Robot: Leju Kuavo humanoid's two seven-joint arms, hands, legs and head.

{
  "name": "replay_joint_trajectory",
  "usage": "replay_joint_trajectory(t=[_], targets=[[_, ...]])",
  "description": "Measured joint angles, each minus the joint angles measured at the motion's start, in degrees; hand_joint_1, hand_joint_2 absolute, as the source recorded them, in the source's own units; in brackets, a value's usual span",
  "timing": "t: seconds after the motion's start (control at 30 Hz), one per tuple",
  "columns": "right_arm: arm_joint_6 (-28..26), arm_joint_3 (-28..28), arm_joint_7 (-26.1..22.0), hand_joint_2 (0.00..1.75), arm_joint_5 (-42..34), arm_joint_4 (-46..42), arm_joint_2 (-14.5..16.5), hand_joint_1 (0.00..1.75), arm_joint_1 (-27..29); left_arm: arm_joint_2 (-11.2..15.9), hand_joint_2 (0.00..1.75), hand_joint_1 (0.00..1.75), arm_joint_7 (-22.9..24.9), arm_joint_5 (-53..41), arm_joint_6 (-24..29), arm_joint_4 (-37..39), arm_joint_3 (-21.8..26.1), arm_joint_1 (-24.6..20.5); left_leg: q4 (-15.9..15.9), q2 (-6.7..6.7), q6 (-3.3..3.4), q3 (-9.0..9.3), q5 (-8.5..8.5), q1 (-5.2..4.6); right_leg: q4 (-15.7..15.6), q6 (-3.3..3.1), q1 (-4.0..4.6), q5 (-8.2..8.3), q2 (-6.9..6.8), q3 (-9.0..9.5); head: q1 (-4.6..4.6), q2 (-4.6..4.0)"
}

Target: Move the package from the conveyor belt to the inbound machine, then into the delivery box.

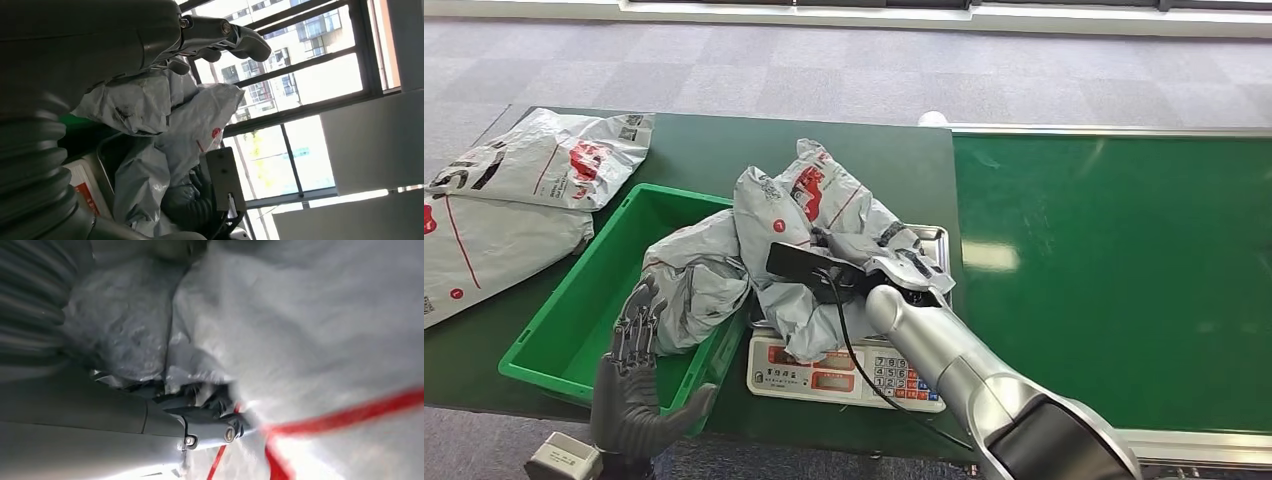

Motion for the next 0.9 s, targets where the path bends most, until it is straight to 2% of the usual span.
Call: replay_joint_trajectory(t=[0.1, 0.17, 0.27, 0.4, 0.5, 0.6, 0.7, 0.8, 0.9], targets=[[-6.7, -2.1, -7.2, 1.75, -4.4, -13.2, -1.8, 0.00, 6.5, -0.6, 1.75, 0.00, 0.6, -3.4, -0.5, -1.6, 0.4, -1.3, 0.0, -0.02, 0.00, -0.12, 0.00, 0.00, 0.0, 0.01, -0.03, 0.01, -0.01, -0.14, 0.00, 0.00], [-10.1, -4.2, -12.4, 1.75, -7.8, -24.0, -2.8, 0.00, 11.2, -0.9, 1.75, 0.00, 2.0, -5.1, -0.6, -2.1, 0.5, -3.9, 0.0, -0.16, 0.00, -0.19, 0.00, 0.00, 0.0, 0.01, -0.02, -0.01, -0.15, -0.17, 0.00, 0.00], [-13.6, -7.4, -16.1, 1.75, -10.7, -38.9, -4.2, 0.00, 18.6, -1.0, 1.75, 0.00, 5.1, -8.3, 0.8, -2.1, 0.4, -9.3, 0.0, -0.34, 0.01, -0.21, 0.00, 0.00, 0.0, 0.00, 0.00, -0.03, -0.39, -0.11, 0.01, 0.00], [-20.9, -10.9, -21.6, 1.75, -15.3, -51.8, -6.0, 0.00, 28.0, -1.0, 1.75, 0.00, 11.6, -16.2, 3.7, -1.1, -0.8, -16.8, 0.0, -0.32, 0.01, -0.22, 0.00, -0.01, -0.1, 0.00, -0.04, -0.01, -0.37, -0.14, 0.01, 0.00], [-24.4, -13.1, -24.8, 1.75, -17.4, -58.6, -6.9, 0.00, 33.7, -1.1, 1.75, 0.00, 14.2, -19.1, 4.7, 0.0, -2.9, -21.3, 0.0, -0.15, 0.03, -0.22, -0.02, -0.03, -0.1, 0.02, -0.06, 0.02, -0.21, -0.14, 0.01, 0.00], [-28.1, -14.7, -27.5, 1.75, -19.0, -63.0, -7.3, 0.00, 37.1, -1.1, 1.75, 0.00, 16.8, -21.3, 5.0, 0.9, -4.6, -23.9, 0.1, 0.03, 0.04, -0.18, -0.03, -0.08, -0.1, 0.03, -0.07, 0.05, -0.02, -0.26, 0.01, 0.00], [-35.4, -17.0, -32.4, 1.75, -24.1, -67.6, -7.6, 0.00, 40.9, -1.7, 1.75, 0.00, 23.1, -26.0, 3.3, 4.0, -7.2, -28.2, 0.1, -0.19, 0.08, -0.23, 0.00, -0.09, -0.1, 0.06, -0.06, 0.02, -0.27, -0.25, 0.01, 0.00], [-42.5, -19.8, -37.3, 1.75, -32.2, -70.9, -8.4, 0.00, 44.4, -3.2, 1.75, 0.00, 32.4, -31.1, -1.1, 10.8, -10.3, -34.1, 0.1, -0.23, 0.11, -0.23, 0.01, -0.09, -0.1, 0.09, -0.13, 0.04, -0.33, -0.17, 0.00, 0.00], [-45.9, -21.5, -40.5, 1.75, -39.6, -71.7, -10.1, 0.00, 48.4, -5.7, 1.75, 0.00, 38.4, -35.9, -4.2, 23.8, -13.3, -40.2, 0.1, -0.16, 0.15, -0.20, 0.01, -0.13, -0.1, 0.18, -0.27, 0.11, -0.23, -0.16, 0.01, 0.00]])
